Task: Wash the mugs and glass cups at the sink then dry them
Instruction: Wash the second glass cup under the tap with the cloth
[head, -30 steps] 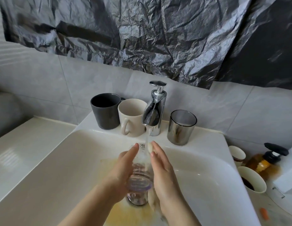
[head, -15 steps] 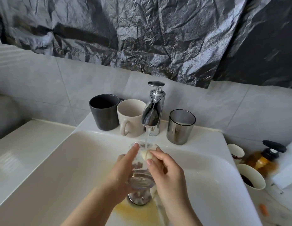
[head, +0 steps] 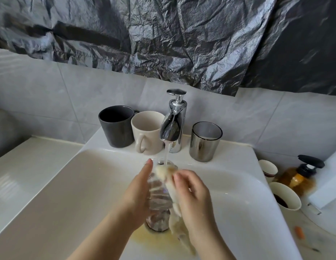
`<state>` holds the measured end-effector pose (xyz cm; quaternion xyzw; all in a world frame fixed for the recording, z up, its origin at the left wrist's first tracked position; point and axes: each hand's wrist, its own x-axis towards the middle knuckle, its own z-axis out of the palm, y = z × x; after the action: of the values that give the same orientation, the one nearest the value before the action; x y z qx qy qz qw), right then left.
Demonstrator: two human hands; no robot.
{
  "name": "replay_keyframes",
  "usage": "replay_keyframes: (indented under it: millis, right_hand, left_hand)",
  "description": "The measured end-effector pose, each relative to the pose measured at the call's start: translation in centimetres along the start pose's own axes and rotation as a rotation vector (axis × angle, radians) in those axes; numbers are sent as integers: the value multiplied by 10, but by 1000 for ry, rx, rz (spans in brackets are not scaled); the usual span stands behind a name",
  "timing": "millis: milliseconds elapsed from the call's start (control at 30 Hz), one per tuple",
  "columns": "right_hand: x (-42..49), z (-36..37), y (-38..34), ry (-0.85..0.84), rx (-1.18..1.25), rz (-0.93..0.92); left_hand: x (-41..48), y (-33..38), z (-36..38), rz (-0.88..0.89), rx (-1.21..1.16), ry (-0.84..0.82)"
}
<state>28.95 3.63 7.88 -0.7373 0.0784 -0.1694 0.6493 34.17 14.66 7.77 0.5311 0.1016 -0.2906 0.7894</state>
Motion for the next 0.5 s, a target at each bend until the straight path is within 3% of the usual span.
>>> replay_keyframes:
  millis: [67, 233, 300, 400, 500]
  right_hand:
    - [-2, 1, 0, -138, -3, -27]
    - [7, -2, -4, 141, -145, -134]
    - [3, 6, -5, 111, -149, -77]
    - [-9, 24, -2, 58, -374, -164]
    - [2, 29, 0, 138, -181, -11]
  left_hand:
    - [0, 2, -3, 21, -13, 36]
    - [-5, -5, 2, -32, 62, -18]
    - [-5, -7, 6, -15, 91, -16]
    - [-4, -6, 5, 47, 68, 38]
    - [-5, -5, 3, 83, 78, 81]
